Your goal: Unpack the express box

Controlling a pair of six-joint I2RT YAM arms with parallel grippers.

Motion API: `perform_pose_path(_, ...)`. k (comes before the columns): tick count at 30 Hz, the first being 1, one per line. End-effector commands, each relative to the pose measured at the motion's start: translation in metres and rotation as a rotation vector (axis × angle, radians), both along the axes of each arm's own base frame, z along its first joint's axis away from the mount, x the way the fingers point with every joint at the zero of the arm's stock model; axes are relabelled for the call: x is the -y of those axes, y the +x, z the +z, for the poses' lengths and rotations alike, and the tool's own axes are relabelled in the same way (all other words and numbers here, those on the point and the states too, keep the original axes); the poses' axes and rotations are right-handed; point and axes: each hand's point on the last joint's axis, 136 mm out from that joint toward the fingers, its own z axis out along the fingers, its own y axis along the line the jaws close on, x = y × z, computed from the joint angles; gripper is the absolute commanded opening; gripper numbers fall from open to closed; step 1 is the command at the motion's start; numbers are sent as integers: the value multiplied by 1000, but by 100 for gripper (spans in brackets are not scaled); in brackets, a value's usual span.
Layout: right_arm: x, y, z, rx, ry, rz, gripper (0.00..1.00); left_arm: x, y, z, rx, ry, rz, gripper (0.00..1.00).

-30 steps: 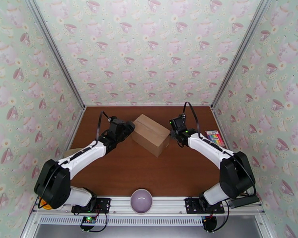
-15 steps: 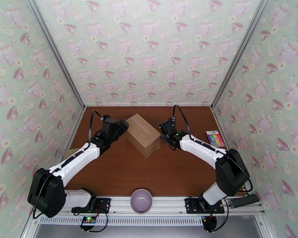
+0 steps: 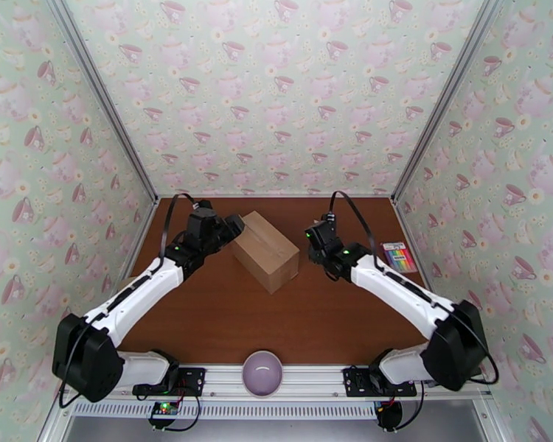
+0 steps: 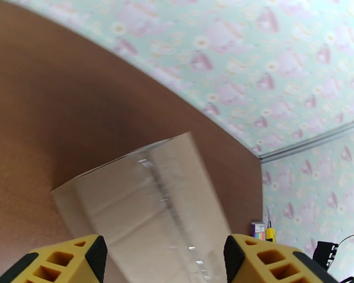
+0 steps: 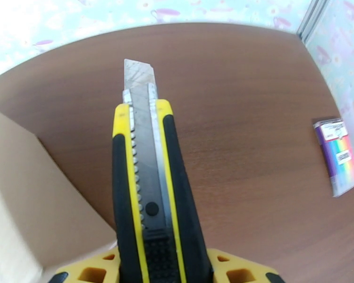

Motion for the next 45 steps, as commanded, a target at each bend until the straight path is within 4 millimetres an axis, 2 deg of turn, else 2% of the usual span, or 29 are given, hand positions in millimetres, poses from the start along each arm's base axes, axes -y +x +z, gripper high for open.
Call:
perform_pose_path(1,-2,-25,22,6,-86,86,0,12,-6,-4,-18,65,-87,72)
perform_pose_path(8,-7,-69,41,43,-175,166,0,22,-2,9,11,128,-139,73)
perform_pose_path(11,-5,-86,44,47,-196,188,0,26,0,8,4,162,-161,73)
perform_pose_path(15,-11,-106,45,60,-191,240,0,33,0,8,5,174,-181,73)
perform_pose_path(19,-12,-121,35,42,-237,274,0,38,2,4,-1,169,-193,73)
perform_pose_path(24,-17,-130,17,17,-225,286,0,42,2,1,-11,163,-207,73)
perform_pose_path(32,-14,-136,3,-7,-207,284,0,44,2,0,-15,157,-210,73)
perform_pose_path(33,-20,-133,5,9,-183,284,0,44,2,0,-16,156,-210,73)
perform_pose_path(45,-27,-130,7,29,-174,301,0,46,3,-4,-25,156,-208,73)
